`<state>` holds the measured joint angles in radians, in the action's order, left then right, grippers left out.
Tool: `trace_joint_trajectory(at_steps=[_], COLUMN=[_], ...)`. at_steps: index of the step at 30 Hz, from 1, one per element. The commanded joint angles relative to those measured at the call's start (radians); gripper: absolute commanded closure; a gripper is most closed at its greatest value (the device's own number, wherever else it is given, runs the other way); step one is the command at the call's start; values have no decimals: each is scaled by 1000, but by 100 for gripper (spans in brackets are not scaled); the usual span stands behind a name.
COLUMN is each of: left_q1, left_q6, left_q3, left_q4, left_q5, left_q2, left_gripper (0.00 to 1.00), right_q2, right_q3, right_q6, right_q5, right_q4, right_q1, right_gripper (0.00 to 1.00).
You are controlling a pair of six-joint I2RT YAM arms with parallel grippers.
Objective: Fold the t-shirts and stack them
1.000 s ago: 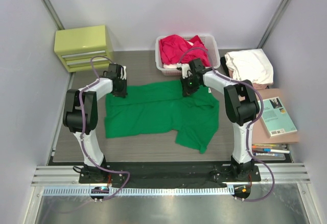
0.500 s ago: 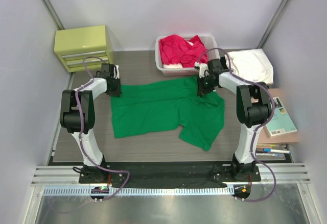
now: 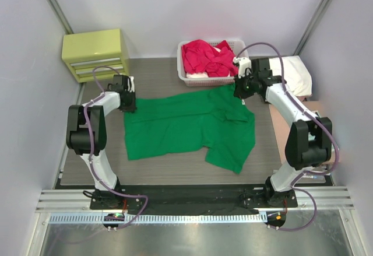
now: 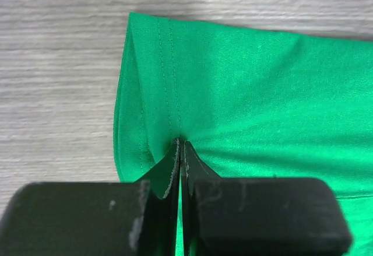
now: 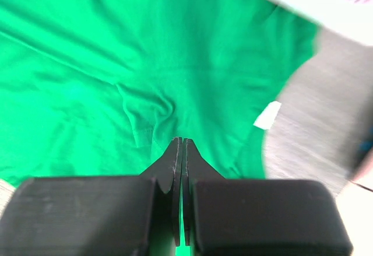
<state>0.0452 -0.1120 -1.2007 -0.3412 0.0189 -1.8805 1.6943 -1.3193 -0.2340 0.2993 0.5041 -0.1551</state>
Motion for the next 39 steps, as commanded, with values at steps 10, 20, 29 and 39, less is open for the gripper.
trace_joint_trajectory(at_steps=[10, 20, 29, 39], left_q1=[-83, -143, -145, -143], left_q6=[63, 78, 58, 51], left_q3=[15, 52, 50, 43], left_q4=[-25, -25, -12, -18], left_q5=[-68, -40, -22, -22], left_q2=[72, 112, 93, 95], left_gripper=[100, 100, 100, 100], right_q2=[80, 337, 317, 301], right_q3=[-29, -156, -89, -70], right_q6=[-5, 12, -25, -33], right_q5=[-8, -127, -157, -101], right_q4=[-58, -130, -148, -144], right_q1=[2, 6, 137, 230], right_gripper=[99, 99, 99, 99])
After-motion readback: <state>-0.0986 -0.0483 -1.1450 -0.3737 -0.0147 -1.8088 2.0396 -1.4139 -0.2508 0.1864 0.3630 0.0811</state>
